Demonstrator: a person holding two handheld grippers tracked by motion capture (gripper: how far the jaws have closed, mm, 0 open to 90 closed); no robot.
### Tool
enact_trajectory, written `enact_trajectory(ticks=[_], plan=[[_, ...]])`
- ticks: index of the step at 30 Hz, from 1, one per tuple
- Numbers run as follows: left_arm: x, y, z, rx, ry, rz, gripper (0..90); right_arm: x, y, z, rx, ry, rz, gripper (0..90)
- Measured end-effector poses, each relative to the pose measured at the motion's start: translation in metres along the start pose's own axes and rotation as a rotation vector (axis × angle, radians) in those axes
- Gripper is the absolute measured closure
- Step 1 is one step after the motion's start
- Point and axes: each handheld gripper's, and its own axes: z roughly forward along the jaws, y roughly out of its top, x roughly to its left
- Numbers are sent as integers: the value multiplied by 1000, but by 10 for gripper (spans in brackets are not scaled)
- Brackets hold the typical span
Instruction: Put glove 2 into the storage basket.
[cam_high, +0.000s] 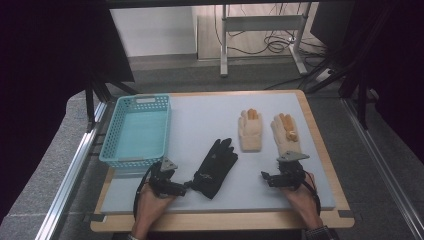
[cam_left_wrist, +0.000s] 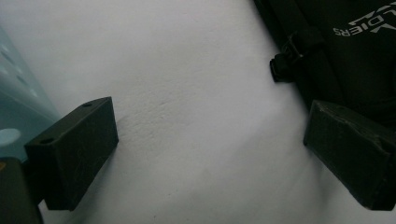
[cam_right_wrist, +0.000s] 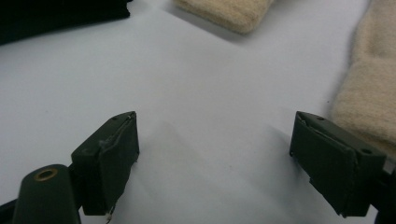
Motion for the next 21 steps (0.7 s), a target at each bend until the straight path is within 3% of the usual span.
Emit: enact_trajectory(ticks=[3, 4, 10, 15, 21], plan=[[1, 0, -2, -8, -1, -11, 47, 0, 0, 0, -1, -1, 3, 144], [0, -1, -4, -11, 0, -41, 54, 0, 0, 0, 0, -3, 6, 140], [-6, 1, -16, 0, -5, -37, 53, 0, 0, 0, -1, -2, 5, 140], [-15, 16, -26, 3, -50, -22, 49, 0, 0, 0, -1, -2, 6, 140], [-29, 45, -28, -32, -112, -28, 35, 0, 0, 0, -1, -2, 7, 140]])
